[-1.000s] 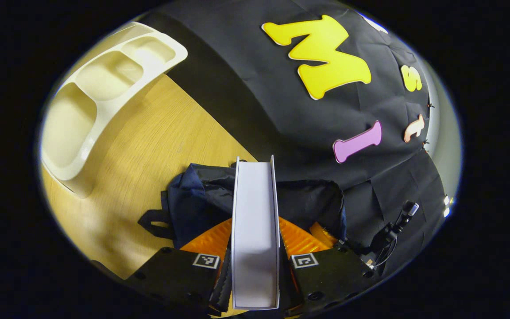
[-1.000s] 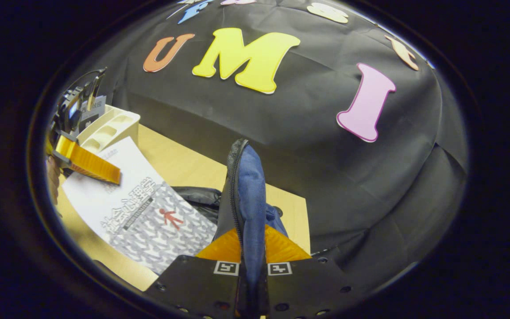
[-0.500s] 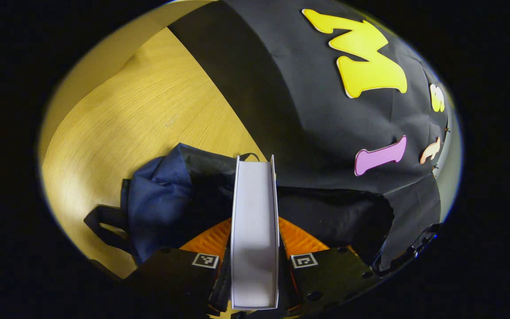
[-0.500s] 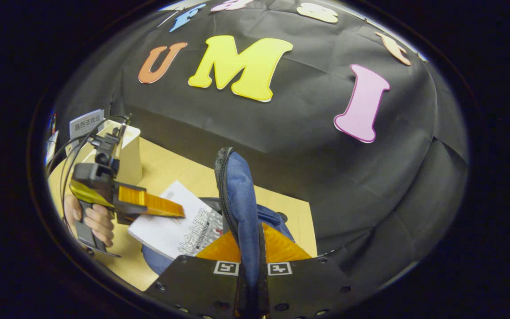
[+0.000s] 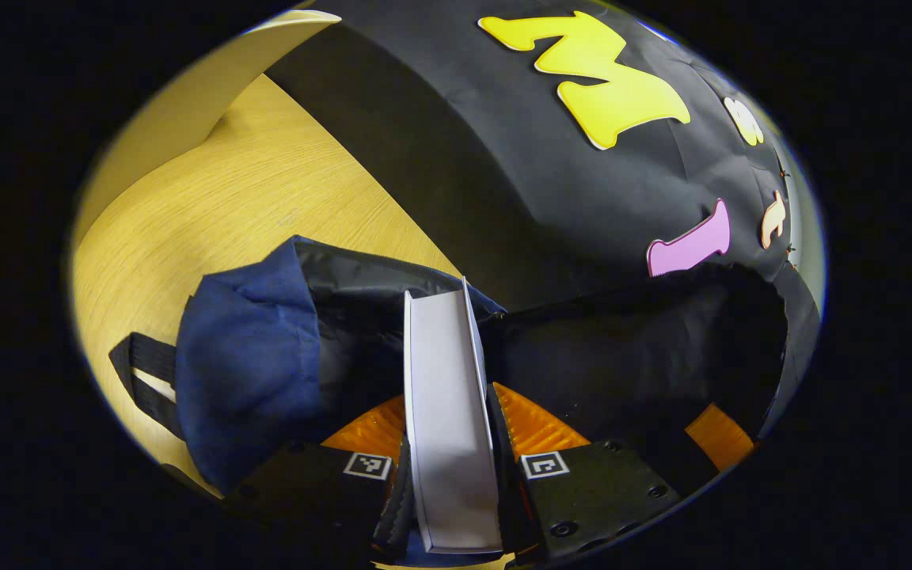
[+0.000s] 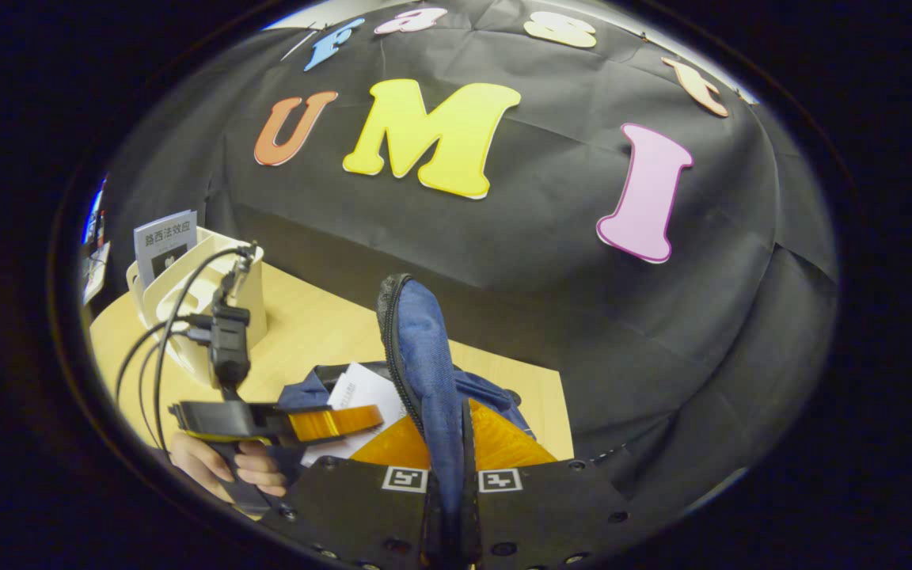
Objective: Open the schoolbag, grab two books from the bookshelf and put them into the schoolbag.
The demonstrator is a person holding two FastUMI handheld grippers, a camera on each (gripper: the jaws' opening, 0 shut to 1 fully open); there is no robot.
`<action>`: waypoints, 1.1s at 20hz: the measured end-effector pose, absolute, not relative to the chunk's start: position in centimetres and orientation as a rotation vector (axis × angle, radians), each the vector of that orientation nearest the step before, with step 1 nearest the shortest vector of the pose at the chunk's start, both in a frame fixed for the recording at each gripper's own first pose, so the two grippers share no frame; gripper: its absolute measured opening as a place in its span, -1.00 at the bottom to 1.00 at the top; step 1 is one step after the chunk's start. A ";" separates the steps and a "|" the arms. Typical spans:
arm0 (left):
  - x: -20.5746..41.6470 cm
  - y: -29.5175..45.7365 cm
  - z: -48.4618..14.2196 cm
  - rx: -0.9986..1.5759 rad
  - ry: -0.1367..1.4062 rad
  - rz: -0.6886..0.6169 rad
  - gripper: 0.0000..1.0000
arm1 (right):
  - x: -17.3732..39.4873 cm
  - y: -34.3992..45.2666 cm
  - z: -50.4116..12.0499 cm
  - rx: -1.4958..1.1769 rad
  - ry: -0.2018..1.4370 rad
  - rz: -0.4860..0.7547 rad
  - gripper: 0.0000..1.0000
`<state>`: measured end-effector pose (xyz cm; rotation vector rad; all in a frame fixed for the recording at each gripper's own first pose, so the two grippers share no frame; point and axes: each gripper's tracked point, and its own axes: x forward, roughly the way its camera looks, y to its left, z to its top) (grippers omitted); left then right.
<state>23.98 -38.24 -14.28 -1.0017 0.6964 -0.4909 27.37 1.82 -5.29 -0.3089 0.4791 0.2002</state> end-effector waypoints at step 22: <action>22.4 -35.1 -17.2 -0.387 0.620 -0.421 0.95 | 27.1 -1.3 -8.8 -0.113 0.491 0.151 -0.82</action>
